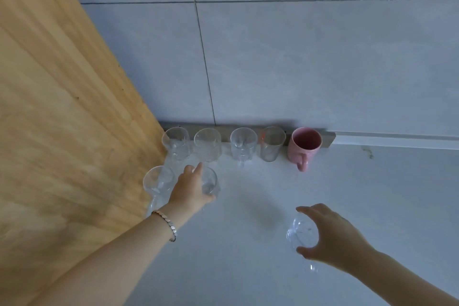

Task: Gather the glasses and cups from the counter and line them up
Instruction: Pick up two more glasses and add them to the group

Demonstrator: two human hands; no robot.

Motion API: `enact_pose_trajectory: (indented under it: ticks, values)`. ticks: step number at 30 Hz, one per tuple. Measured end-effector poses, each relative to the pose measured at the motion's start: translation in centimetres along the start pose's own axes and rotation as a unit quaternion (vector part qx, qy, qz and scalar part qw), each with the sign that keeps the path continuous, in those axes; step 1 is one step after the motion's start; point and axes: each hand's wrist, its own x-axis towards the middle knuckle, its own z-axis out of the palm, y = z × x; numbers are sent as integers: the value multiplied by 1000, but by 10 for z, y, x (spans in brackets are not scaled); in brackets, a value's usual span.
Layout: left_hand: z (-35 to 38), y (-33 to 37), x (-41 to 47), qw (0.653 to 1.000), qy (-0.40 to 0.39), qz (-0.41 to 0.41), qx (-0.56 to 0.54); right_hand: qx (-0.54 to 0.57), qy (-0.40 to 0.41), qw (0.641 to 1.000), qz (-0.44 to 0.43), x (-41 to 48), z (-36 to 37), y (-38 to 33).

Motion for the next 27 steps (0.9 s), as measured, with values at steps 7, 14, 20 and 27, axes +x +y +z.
enact_pose_trajectory:
  ticks: [7,14,20,27]
  values:
    - [13,-4,-2,999,38,36,8,23,28,999,-20,59,1,-51]
    - [14,-4,-2,998,50,23,-7,62,47,997,9,113,14,-104]
    - [16,-7,1,998,55,23,-8,73,72,995,8,123,28,-111]
    - [13,-5,0,998,31,14,46,149,29,988,9,102,34,-89]
